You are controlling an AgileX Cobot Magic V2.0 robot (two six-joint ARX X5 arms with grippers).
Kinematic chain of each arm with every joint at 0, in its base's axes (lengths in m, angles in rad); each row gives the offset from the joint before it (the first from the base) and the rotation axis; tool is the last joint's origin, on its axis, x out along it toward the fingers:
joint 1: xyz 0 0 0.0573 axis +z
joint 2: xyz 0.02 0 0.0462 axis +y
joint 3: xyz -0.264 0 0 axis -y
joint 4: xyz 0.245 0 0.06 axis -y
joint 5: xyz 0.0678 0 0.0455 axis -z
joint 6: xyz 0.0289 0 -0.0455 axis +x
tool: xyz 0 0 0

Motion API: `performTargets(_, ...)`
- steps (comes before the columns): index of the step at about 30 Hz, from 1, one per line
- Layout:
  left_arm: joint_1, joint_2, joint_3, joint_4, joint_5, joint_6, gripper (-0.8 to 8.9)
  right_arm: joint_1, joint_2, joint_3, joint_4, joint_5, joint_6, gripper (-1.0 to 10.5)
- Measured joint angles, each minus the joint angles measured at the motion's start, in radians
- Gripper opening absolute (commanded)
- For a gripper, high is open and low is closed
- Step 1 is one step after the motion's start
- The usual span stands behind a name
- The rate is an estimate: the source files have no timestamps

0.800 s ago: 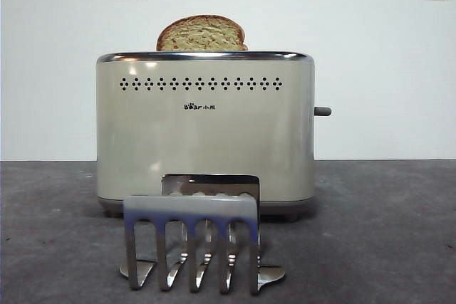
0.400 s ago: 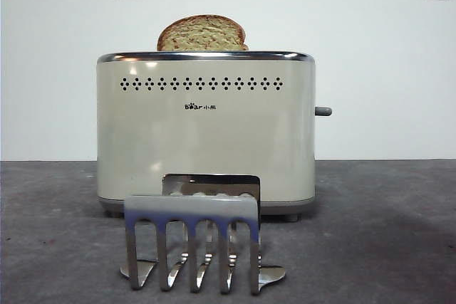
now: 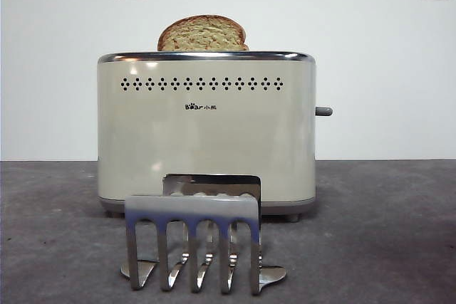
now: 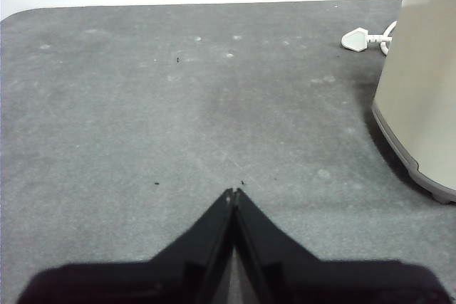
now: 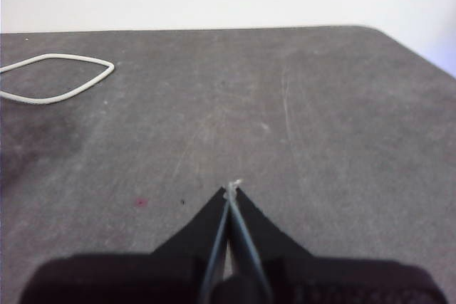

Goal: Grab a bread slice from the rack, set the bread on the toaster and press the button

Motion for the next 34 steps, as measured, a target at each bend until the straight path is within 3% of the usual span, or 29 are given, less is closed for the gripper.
performTargets(34, 0.000, 0.069, 0.000, 0.000, 0.000, 0.000, -0.03, 0.000, 0.001, 0.003, -0.007, -0.002, -0.026, 0.0)
